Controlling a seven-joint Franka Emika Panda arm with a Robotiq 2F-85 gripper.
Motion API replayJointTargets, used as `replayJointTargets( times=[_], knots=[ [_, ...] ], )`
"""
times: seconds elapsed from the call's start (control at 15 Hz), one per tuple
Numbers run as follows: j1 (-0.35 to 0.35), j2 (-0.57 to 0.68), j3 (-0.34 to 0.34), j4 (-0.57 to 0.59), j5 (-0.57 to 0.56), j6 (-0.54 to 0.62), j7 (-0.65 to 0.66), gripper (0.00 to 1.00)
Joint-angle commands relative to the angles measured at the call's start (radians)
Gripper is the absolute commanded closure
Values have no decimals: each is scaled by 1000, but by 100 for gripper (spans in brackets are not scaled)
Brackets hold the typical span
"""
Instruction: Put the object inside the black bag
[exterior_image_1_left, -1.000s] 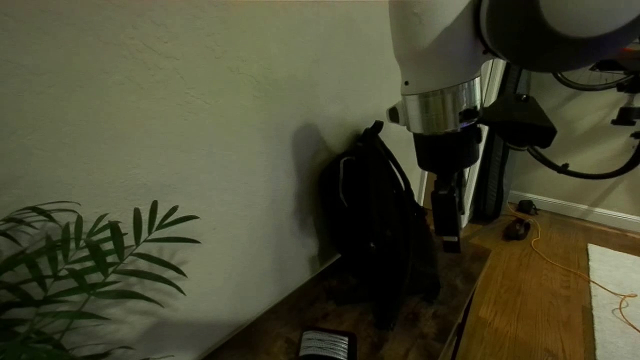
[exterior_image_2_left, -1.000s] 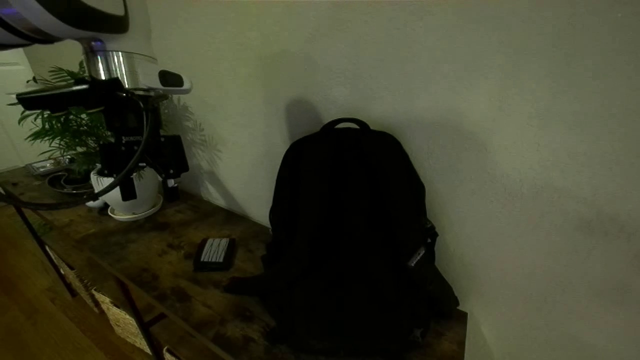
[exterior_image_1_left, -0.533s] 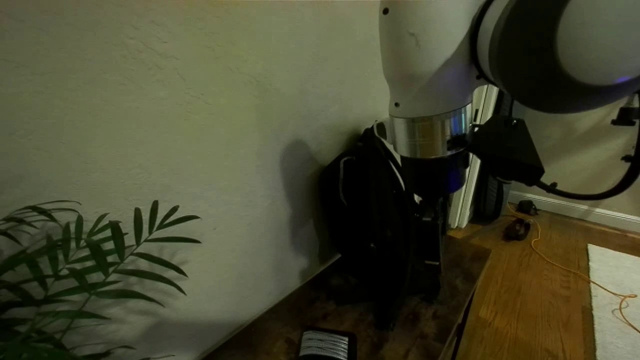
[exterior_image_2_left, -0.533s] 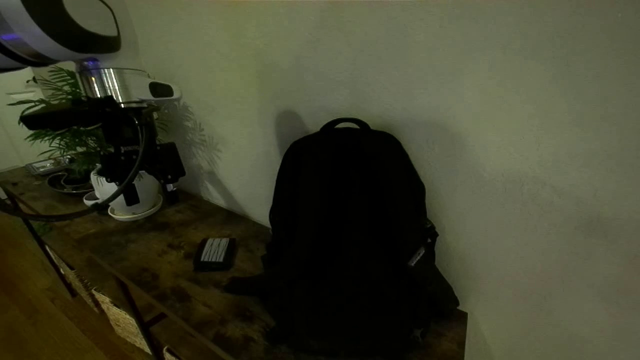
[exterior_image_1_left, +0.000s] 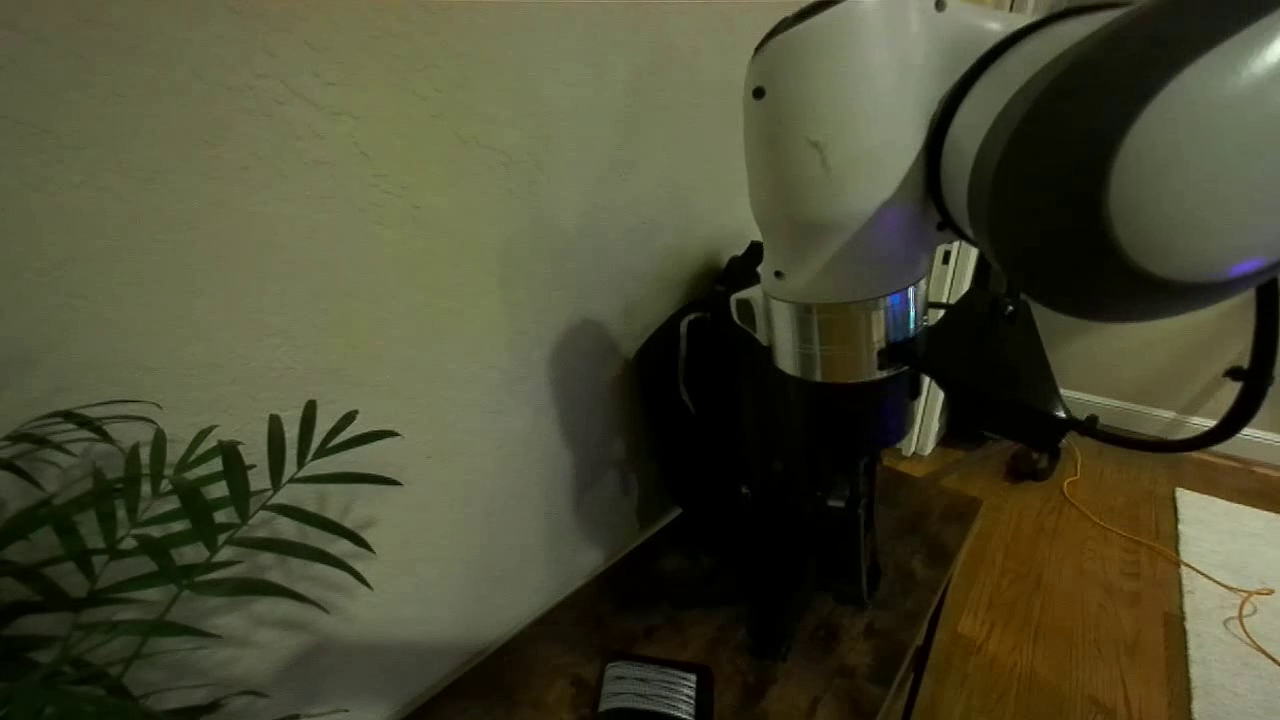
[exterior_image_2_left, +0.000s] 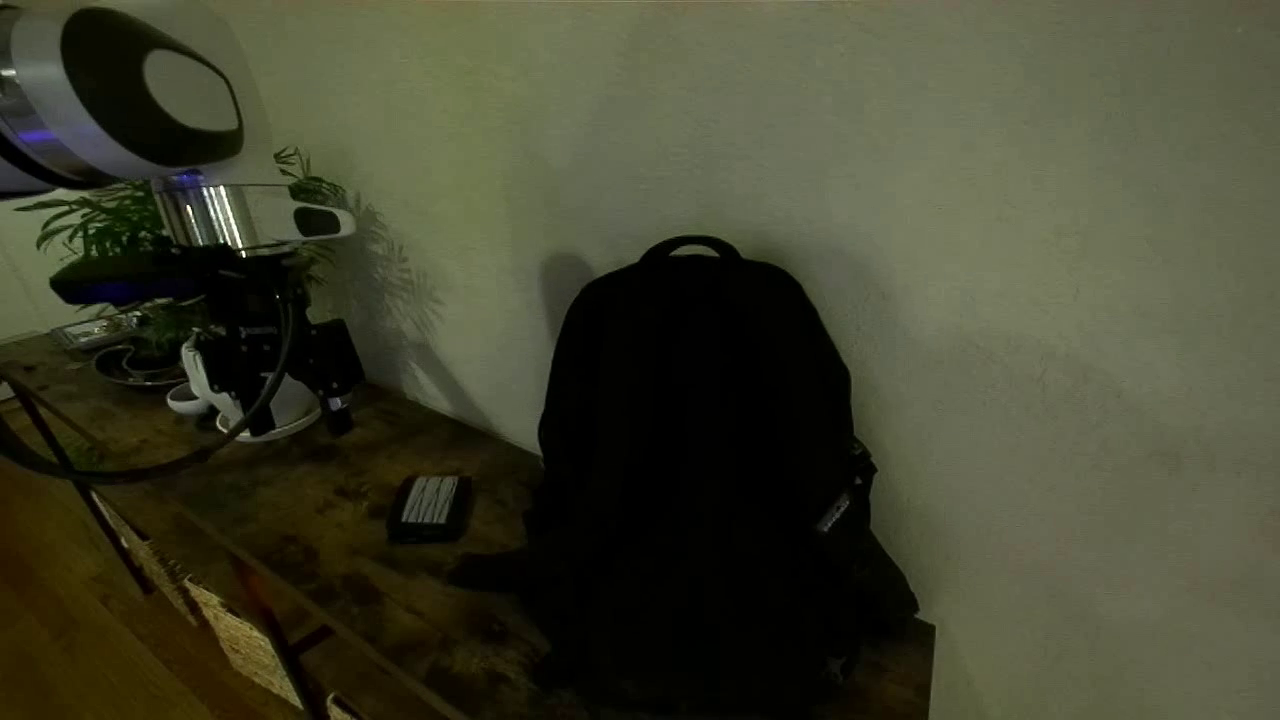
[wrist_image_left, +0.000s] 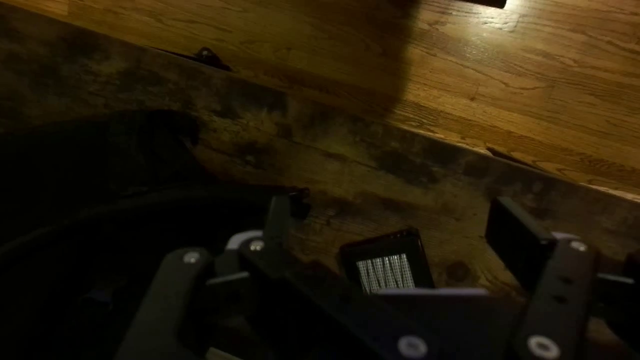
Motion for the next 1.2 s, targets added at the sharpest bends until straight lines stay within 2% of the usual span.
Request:
replayJointTargets(
  times=[0.0, 0.73, 1.13],
  knots=[
    [38, 39, -22, 13, -38, 31, 34, 0],
    [105, 193, -46, 153, -69, 19, 27, 0],
    [129, 301, -60, 278, -53, 8, 9, 0]
  ],
)
